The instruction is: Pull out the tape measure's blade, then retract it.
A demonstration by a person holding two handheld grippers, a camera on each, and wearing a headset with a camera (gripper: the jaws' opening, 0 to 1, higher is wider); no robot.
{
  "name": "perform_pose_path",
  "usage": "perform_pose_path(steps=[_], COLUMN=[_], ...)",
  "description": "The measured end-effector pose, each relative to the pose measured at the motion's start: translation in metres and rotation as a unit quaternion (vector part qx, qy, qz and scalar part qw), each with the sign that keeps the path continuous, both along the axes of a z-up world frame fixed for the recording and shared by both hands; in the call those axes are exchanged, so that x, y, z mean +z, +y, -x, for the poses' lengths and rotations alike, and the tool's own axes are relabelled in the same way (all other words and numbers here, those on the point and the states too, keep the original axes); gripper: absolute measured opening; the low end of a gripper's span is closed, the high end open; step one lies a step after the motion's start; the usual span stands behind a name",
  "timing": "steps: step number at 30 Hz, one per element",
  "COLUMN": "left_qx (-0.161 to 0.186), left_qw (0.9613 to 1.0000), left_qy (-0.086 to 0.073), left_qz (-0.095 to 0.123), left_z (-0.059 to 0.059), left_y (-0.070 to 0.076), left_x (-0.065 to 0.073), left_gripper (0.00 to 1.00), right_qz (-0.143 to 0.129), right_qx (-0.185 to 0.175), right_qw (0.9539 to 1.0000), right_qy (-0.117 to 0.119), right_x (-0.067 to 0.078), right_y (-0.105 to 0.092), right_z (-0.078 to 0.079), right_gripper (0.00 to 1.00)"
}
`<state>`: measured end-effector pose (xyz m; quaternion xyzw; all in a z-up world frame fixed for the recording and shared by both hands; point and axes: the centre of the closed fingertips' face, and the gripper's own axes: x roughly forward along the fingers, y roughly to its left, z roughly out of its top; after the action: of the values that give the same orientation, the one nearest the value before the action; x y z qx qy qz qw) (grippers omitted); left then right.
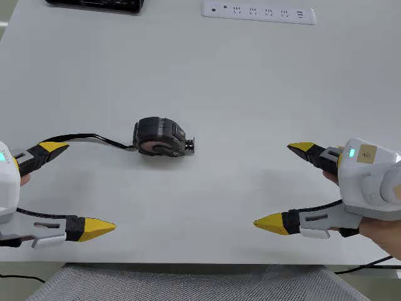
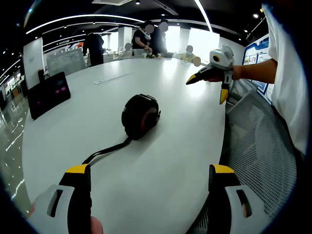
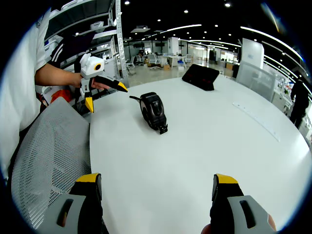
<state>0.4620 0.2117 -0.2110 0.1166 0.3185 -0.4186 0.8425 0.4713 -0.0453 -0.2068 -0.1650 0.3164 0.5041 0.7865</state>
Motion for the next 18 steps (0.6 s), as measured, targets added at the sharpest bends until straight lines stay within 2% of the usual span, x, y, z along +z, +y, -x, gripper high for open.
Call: perform_pose_path(steps=[7,18], left_qx=[0.000,0.001], left_qw=[1.0000,1.0000], left_qy=[0.000,0.001], left_qz=[-0.001,-0.002], left_z=[-0.0007,-0.0005], left_y=[-0.0002,0.0014], left_x=[-0.0003,-0.0012], left_gripper=[0.99,0.99], right_qz=[-0.003,-0.006], right_qx=[-0.003,0.002], right_qw=[1.0000,1.0000], right_qy=[-0.005,-0.002], right_x=[0.0007,0.0006], right_y=[-0.0020,-0.0001], right_z=[-0.0029,-0.0005], right_gripper=[0.94,0.87])
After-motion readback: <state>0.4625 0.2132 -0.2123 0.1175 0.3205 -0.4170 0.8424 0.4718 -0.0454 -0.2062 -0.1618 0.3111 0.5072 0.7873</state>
